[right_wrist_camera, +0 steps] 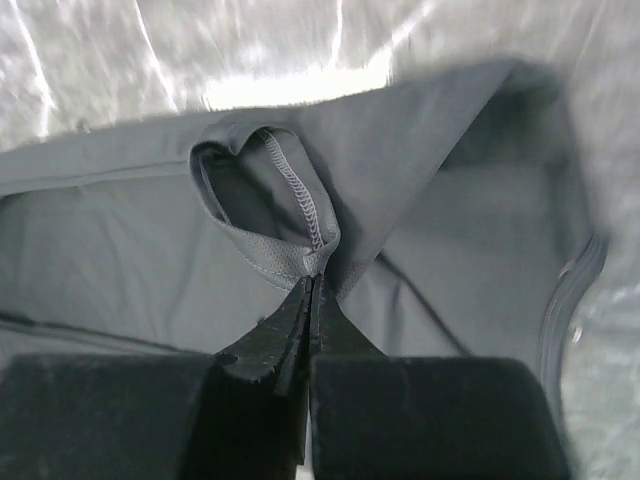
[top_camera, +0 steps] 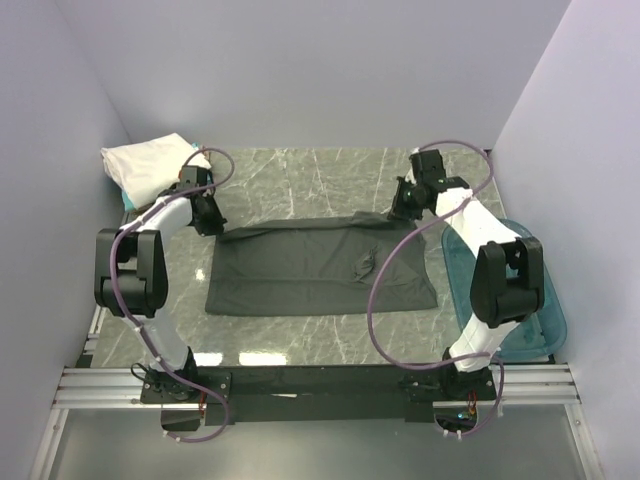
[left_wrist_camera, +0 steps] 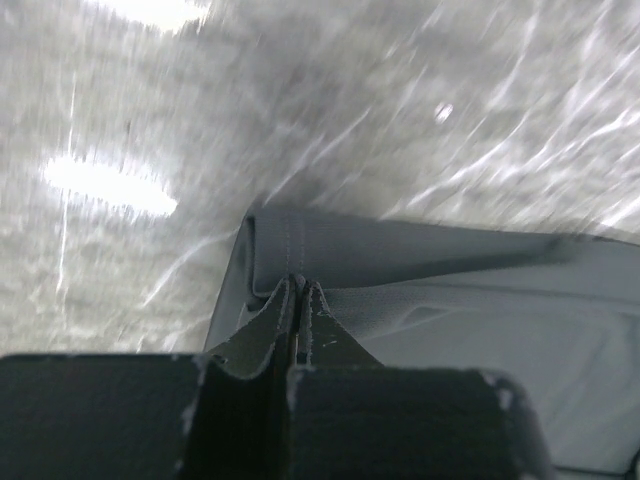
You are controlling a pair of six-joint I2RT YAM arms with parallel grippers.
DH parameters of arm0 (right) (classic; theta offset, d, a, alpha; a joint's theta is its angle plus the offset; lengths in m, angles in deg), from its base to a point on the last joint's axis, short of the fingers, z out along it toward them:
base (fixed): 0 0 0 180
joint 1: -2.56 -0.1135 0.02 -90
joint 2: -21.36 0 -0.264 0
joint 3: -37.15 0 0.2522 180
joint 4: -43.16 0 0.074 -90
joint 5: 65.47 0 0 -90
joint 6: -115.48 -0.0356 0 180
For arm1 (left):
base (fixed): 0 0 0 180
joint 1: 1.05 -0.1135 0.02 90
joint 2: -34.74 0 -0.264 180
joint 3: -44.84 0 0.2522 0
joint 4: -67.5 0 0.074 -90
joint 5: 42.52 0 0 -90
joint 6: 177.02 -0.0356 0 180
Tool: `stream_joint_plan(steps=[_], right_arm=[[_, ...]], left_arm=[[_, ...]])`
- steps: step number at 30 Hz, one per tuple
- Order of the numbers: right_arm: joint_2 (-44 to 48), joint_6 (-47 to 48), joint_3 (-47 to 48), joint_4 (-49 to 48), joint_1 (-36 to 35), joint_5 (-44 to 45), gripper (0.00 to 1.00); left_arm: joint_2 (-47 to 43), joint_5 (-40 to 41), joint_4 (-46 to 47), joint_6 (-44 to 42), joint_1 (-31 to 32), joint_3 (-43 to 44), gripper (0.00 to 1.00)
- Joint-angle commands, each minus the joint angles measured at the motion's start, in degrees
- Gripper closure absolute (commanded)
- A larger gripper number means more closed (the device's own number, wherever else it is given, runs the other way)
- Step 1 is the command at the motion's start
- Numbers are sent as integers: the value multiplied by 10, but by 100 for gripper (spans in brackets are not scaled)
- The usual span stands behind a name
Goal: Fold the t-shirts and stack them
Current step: Fold the tshirt
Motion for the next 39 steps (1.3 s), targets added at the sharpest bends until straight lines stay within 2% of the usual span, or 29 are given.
stream_joint_plan(steps=[1, 19, 32, 35, 39], right_arm=[[55, -14, -38, -21, -11, 9, 100], [227, -40, -166, 4, -18, 33, 100], [306, -60, -233, 21, -35, 38, 100], [310, -64, -250, 23, -47, 46, 100], [311, -74, -270, 36, -82, 77, 100]], left_arm=[[-48, 2, 14, -21, -2, -22, 99], [-141, 2, 20, -34, -2, -109, 99], [-194, 2, 15, -36, -2, -156, 98], [-202, 2, 13, -31, -2, -170, 96], [-211, 44, -15, -12, -2, -176, 77]])
